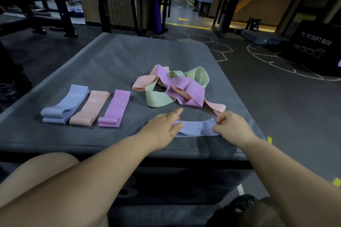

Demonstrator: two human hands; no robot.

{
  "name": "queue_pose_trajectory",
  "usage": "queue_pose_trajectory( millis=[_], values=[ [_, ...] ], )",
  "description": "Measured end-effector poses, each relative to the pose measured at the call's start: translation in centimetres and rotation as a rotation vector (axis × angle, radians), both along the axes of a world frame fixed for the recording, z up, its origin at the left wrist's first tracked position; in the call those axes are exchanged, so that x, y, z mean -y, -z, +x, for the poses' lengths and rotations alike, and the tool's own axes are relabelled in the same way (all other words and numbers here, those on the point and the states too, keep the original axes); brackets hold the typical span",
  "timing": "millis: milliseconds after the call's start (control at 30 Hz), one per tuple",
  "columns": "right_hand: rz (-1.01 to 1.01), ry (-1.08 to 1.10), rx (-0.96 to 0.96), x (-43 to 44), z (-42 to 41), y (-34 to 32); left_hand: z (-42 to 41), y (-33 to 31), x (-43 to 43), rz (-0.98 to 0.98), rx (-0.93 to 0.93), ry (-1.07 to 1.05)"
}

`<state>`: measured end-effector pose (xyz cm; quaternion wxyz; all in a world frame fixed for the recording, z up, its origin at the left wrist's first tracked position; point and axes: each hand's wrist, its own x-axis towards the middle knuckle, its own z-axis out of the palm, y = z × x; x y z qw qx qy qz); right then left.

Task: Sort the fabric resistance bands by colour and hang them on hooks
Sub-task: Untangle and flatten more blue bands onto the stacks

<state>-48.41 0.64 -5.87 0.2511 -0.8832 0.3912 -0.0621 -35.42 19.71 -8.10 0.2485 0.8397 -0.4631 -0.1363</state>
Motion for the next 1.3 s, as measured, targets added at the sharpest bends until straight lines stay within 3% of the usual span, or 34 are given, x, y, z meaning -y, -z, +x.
queue_pose_trajectory(
  millis=[133,333,867,1067,1300],
  values=[
    [0.161,0.015,0.175,0.5,0.1,0.2,0.3,-0.2,-0.2,-0.014,0.146,-0.143],
    [0.518,0.075,0.433,0.3,0.6,-0.2,0.1,-0.8,-0.3,-0.023,0.113,-0.166],
    [0.617,0.058,0.722,-1.3,4.3,-1.6,0.9,-3.3,-3.0,-0.228,-0.561,-0.224],
    [0.711,0.059,0.744,-3.4,6.8,-1.7,2.0,-3.3,-5.4,-0.202,-0.553,-0.259],
    [0.655,-0.050,0.681,-6.5,10.5,-1.7,3.3,-3.7,-9.0,-0.231,-0.561,-0.326]
  ],
)
